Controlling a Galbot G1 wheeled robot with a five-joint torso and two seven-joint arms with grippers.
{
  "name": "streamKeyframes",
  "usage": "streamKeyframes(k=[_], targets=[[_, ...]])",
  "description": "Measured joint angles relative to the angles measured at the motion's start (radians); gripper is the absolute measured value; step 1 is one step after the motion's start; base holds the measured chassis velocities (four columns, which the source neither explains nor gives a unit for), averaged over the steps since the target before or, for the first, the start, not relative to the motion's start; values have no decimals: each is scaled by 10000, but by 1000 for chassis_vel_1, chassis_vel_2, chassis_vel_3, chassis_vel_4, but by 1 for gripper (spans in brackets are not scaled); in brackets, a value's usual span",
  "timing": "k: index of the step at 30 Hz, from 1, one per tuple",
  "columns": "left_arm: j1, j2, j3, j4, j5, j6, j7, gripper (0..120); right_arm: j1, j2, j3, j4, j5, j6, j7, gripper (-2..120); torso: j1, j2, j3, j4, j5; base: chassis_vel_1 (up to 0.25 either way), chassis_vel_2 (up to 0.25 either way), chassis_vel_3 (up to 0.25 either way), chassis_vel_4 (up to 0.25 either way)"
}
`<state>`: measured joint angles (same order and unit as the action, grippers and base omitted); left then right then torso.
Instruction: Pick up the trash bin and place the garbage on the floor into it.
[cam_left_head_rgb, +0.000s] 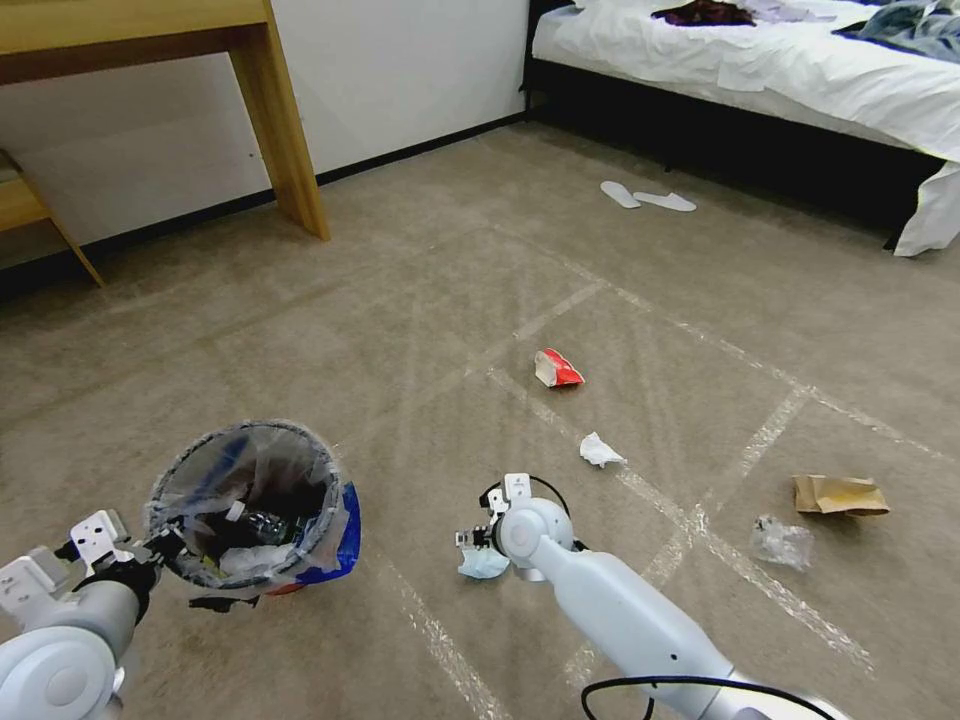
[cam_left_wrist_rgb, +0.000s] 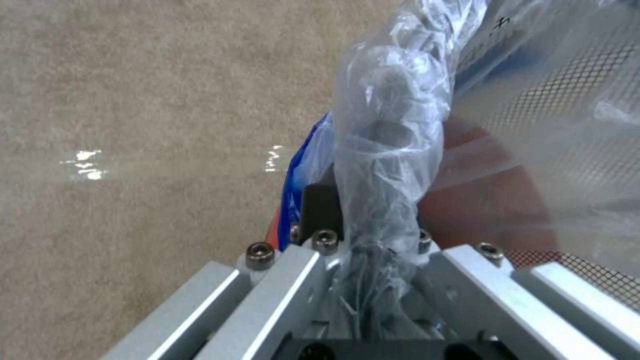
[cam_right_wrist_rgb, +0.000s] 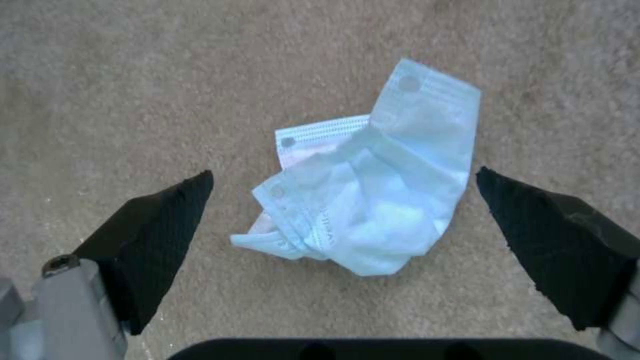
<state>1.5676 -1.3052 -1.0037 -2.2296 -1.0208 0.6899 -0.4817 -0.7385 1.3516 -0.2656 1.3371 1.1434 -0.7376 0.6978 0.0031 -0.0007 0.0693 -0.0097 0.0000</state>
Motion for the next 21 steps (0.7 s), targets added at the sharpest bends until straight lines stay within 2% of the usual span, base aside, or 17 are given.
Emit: streamKeyframes(k=[16,21], targets=[[55,111,34,-72,-22,-83,93,1,-137,394,183,-843,-844,14,-486,99,0,1,0,0,0,0,0,0,0],[13,97,94,-72,-22,-94,97,1,-136,498,181,-1160,-1083,84,-663,87,0,1,0,0,0,0,0,0,0]])
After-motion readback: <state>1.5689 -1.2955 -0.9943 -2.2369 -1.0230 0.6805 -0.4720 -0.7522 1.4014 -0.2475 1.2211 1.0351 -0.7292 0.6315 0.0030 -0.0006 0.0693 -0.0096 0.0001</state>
